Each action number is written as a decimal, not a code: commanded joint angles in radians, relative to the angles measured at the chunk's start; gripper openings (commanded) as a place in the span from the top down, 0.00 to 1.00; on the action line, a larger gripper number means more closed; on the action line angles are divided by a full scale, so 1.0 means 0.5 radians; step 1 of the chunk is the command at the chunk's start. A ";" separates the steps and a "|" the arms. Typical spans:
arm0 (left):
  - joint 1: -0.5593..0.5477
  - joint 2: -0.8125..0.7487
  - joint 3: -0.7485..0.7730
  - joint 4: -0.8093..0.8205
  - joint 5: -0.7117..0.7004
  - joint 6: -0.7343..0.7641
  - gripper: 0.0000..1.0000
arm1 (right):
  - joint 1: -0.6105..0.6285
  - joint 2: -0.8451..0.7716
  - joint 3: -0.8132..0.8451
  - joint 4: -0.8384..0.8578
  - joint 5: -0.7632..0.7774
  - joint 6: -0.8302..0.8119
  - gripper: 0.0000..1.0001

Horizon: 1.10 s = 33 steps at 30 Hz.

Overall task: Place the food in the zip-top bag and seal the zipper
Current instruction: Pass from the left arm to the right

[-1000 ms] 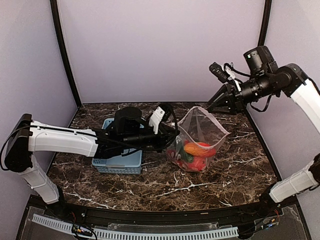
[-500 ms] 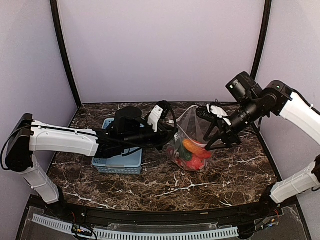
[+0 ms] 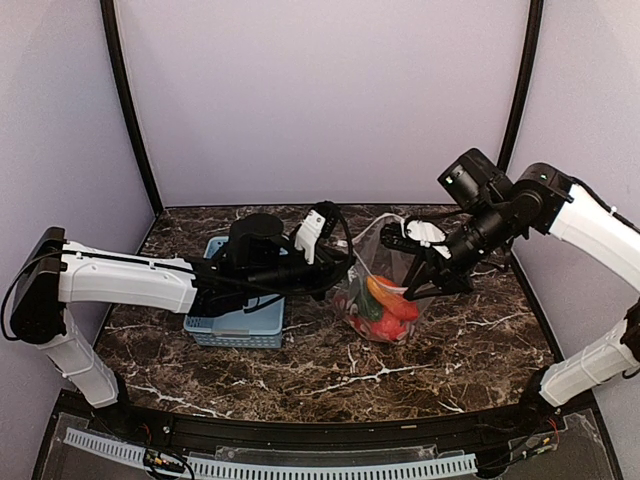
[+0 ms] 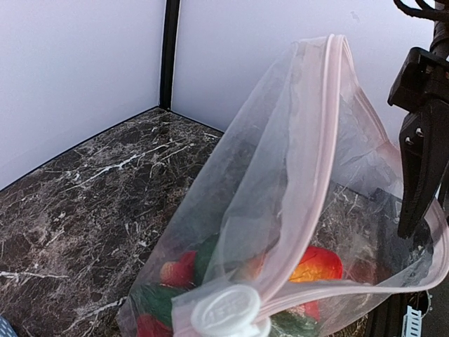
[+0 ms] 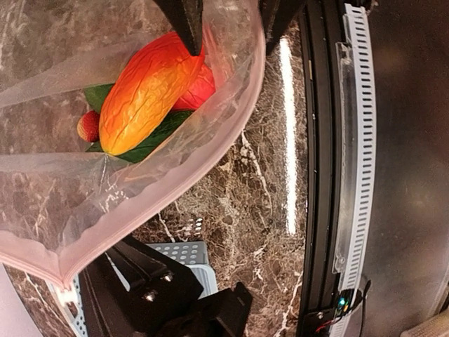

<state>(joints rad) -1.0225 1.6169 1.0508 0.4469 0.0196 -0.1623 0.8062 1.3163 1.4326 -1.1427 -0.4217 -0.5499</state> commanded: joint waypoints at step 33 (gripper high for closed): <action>0.304 -0.101 -0.106 0.444 0.904 0.120 0.28 | -0.011 -0.151 0.306 0.001 0.030 -0.252 1.00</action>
<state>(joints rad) -0.8871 1.5425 0.9260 0.6086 0.3138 -0.1120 0.8097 1.2819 1.5444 -1.1324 -0.3367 -0.6556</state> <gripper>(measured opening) 0.701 0.006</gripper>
